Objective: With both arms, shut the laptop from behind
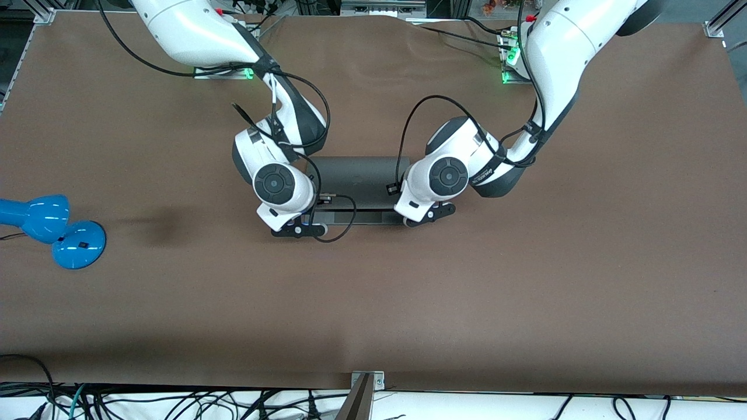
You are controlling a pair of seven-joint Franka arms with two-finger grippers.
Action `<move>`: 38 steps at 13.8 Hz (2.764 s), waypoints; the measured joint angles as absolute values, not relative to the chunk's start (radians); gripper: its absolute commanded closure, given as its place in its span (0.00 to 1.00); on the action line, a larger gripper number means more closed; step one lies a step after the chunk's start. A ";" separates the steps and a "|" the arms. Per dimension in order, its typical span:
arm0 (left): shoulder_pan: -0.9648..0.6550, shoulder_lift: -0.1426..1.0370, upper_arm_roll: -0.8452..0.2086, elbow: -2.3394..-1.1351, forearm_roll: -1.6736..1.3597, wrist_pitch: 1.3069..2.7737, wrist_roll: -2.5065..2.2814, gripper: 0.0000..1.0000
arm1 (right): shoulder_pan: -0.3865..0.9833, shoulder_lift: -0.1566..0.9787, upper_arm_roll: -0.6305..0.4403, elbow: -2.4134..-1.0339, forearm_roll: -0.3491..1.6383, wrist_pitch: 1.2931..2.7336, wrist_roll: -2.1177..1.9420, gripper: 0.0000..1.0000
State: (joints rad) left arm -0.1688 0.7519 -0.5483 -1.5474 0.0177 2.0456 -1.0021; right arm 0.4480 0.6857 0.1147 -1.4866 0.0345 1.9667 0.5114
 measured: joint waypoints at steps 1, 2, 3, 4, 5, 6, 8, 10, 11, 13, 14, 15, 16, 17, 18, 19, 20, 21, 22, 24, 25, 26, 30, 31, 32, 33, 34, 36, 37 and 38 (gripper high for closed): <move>-0.186 0.763 -0.525 -1.547 0.018 2.063 -1.002 1.00 | 0.447 0.697 0.111 -1.484 0.030 1.978 0.511 1.00; -0.211 0.772 -0.495 -1.545 0.018 2.077 -1.002 1.00 | 0.447 0.705 0.110 -1.484 0.029 1.987 0.511 1.00; -0.236 0.782 -0.468 -1.540 0.018 2.086 -1.002 1.00 | 0.447 0.711 0.109 -1.483 0.028 1.997 0.511 1.00; -0.254 0.792 -0.451 -1.532 0.018 2.091 -1.002 1.00 | 0.447 0.717 0.109 -1.482 0.028 2.005 0.511 1.00; -0.266 0.802 -0.443 -1.523 0.018 2.093 -1.002 1.00 | 0.448 0.724 0.109 -1.482 0.028 2.016 0.511 1.00; -0.272 0.812 -0.441 -1.514 0.018 2.093 -1.002 1.00 | 0.448 0.731 0.109 -1.482 0.028 2.026 0.511 1.00; -0.275 0.826 -0.438 -1.502 0.018 2.102 -1.002 1.00 | 0.448 0.747 0.109 -1.482 0.028 2.041 0.511 1.00; -0.275 0.836 -0.437 -1.495 0.018 2.110 -1.002 1.00 | 0.449 0.758 0.109 -1.482 0.028 2.048 0.511 1.00; -0.275 0.839 -0.437 -1.495 0.018 2.114 -1.002 1.00 | 0.451 0.762 0.109 -1.481 0.028 2.054 0.511 1.00; -0.276 0.844 -0.434 -1.494 0.018 2.124 -1.002 1.00 | 0.454 0.766 0.109 -1.479 0.028 2.063 0.511 1.00; -0.277 0.848 -0.433 -1.494 0.018 2.128 -1.002 1.00 | 0.453 0.767 0.109 -1.474 0.028 2.065 0.509 1.00; -0.279 0.852 -0.429 -1.494 0.019 2.131 -1.002 1.00 | 0.453 0.766 0.109 -1.466 0.028 2.065 0.508 1.00; -0.283 0.856 -0.425 -1.493 0.021 2.134 -1.002 1.00 | 0.454 0.766 0.109 -1.462 0.028 2.065 0.508 1.00; -0.285 0.858 -0.424 -1.492 0.021 2.135 -1.002 1.00 | 0.455 0.767 0.109 -1.461 0.027 2.065 0.508 1.00; -0.286 0.858 -0.423 -1.491 0.021 2.135 -1.002 1.00 | 0.458 0.770 0.109 -1.461 0.022 2.065 0.508 1.00; -0.287 0.858 -0.422 -1.490 0.021 2.135 -1.002 1.00 | 0.460 0.775 0.109 -1.461 0.017 2.071 0.508 1.00; -0.287 0.858 -0.422 -1.490 0.021 2.135 -1.002 0.81 | 0.463 0.782 0.109 -1.461 0.014 2.084 0.509 1.00; -0.287 0.858 -0.421 -1.490 0.021 2.135 -1.002 0.21 | 0.465 0.786 0.109 -1.461 0.013 2.094 0.509 1.00; -0.288 0.858 -0.420 -1.489 0.021 2.138 -1.002 0.00 | 0.467 0.789 0.109 -1.460 0.012 2.097 0.509 0.92; -0.287 0.859 -0.415 -1.484 0.022 2.142 -1.002 0.00 | 0.464 0.788 0.109 -1.446 0.011 2.097 0.508 0.00; -0.286 0.858 -0.413 -1.479 0.023 2.142 -1.002 0.00 | 0.461 0.785 0.108 -1.430 0.010 2.092 0.508 0.00; -0.284 0.858 -0.412 -1.473 0.023 2.141 -1.002 0.00 | 0.458 0.774 0.104 -1.413 0.009 2.085 0.508 0.00; -0.272 0.817 -0.412 -1.451 0.024 2.077 -1.002 0.00 | 0.420 0.656 0.049 -1.389 0.009 1.953 0.507 0.00; -0.266 0.791 -0.412 -1.446 0.024 2.042 -1.002 0.00 | 0.407 0.625 0.034 -1.388 0.009 1.909 0.505 0.00; -0.261 0.759 -0.412 -1.441 0.024 2.002 -1.002 0.00 | 0.392 0.598 0.020 -1.388 0.009 1.863 0.498 0.00; -0.254 0.723 -0.412 -1.438 0.024 1.961 -1.002 0.00 | 0.372 0.574 0.012 -1.388 0.009 1.814 0.477 0.00; -0.246 0.680 -0.413 -1.436 0.024 1.915 -1.002 0.00 | 0.347 0.553 0.007 -1.388 0.009 1.766 0.437 0.00; -0.226 0.594 -0.413 -1.434 0.024 1.828 -0.989 0.00 | 0.295 0.521 0.003 -1.387 0.009 1.696 0.352 0.00; -0.211 0.554 -0.414 -1.433 0.024 1.792 -0.967 0.00 | 0.271 0.506 0.000 -1.387 0.009 1.671 0.321 0.00; -0.192 0.514 -0.414 -1.433 0.024 1.759 -0.937 0.00 | 0.252 0.490 -0.004 -1.387 0.009 1.659 0.292 0.00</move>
State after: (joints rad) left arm -0.1917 0.5137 -0.4138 -1.4330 0.0241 1.7586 -0.9369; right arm 0.2520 0.4898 -0.0039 -1.3868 0.0085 1.6594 0.2917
